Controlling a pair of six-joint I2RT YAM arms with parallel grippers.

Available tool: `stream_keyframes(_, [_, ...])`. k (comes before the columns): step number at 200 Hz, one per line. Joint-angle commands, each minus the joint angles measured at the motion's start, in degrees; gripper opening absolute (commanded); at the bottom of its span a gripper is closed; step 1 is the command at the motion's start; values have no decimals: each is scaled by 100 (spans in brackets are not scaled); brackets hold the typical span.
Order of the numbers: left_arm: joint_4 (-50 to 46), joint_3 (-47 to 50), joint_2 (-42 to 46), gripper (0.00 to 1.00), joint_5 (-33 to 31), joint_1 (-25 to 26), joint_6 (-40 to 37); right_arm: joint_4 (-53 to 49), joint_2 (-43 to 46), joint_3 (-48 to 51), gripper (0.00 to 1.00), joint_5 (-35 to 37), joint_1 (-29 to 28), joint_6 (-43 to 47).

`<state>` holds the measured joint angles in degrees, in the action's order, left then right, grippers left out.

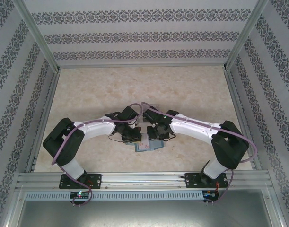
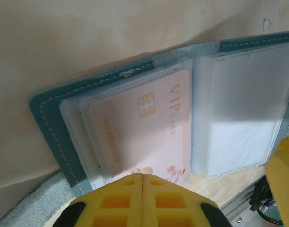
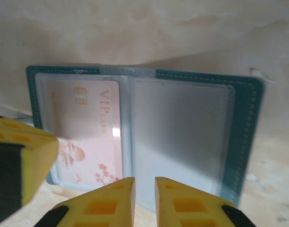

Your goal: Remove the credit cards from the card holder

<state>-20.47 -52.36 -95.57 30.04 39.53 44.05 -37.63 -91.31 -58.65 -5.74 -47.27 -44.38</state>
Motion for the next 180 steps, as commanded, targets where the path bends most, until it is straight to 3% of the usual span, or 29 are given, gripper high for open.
stream_keyframes(1, [152,-108,-132,0,87,114,100,798,138,272,19,-690,132,-234])
stream_keyframes(48, [174,-62,-318,0,44,136,90,1444,-28,513,18,-1254,375,-332])
stream_keyframes(180, [-65,13,-208,0,-215,134,-25,1748,-572,592,23,-1640,517,-322])
